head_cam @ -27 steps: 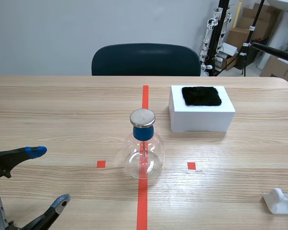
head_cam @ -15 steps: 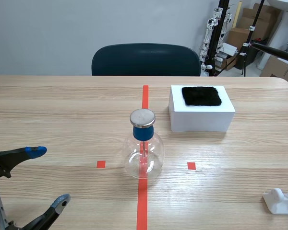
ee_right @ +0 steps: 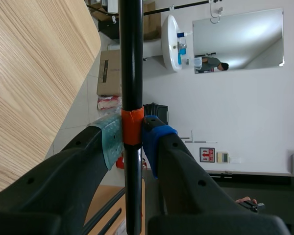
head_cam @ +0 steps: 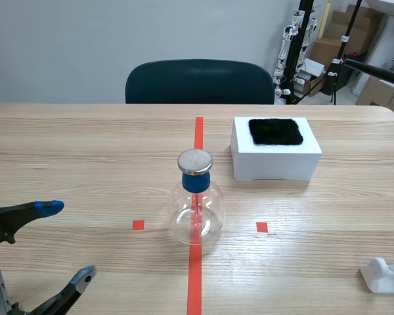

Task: Do the electroscope experiment. rub the rod on the fur

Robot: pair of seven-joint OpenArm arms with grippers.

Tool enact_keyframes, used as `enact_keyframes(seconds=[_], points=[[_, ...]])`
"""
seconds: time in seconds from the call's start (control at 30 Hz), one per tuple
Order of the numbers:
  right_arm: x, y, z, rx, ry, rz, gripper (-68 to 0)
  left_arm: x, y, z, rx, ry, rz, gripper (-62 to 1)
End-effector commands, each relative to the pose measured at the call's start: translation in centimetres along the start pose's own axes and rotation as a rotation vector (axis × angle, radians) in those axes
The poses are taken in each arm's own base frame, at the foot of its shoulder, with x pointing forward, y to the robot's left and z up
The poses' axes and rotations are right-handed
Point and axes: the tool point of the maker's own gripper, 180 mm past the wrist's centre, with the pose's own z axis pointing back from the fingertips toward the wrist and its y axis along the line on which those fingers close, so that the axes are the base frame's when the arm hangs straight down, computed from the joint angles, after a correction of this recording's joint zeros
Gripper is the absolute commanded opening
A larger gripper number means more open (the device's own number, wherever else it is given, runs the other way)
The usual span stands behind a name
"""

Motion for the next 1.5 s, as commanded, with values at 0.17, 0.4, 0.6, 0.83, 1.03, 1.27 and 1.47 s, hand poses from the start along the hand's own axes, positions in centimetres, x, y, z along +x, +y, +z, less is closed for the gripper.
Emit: enact_keyframes(seconds=[0.17,0.4,0.6,0.83,1.03,1.27,1.47], points=[[0.9,-1.8,-0.6,-0.053,-0.031,0.028,-67.8,0.8,0.9,0.0,0.014,-0.028,-0.022,1.4],[1.2,-3.6,-1.6,-0.114,-0.018,0.023,-67.8,0.8,0.9,0.0,0.014,-0.028,-0.022,1.4],[1.8,-4.7,-2.9,-0.156,0.007,0.039,-67.8,0.8,0.9,0.0,0.014,-0.028,-0.022,1.4],[2.7,-3.9,-5.0,-0.154,0.009,0.092,-67.8,0.8,0.9,0.0,0.014,-0.028,-0.022,1.4],[2.1,-1.6,-7.5,-0.105,0.03,0.087,-67.8,0.8,0.9,0.0,0.014,-0.028,-0.022,1.4],[1.1,1.6,-9.7,-0.032,0.068,0.131,-67.8,0.8,0.9,0.0,0.014,-0.029,-0.022,1.4],[1.6,3.6,-10.3,0.002,0.071,0.194,-67.8,0.8,0.9,0.0,0.014,-0.029,-0.022,1.4]])
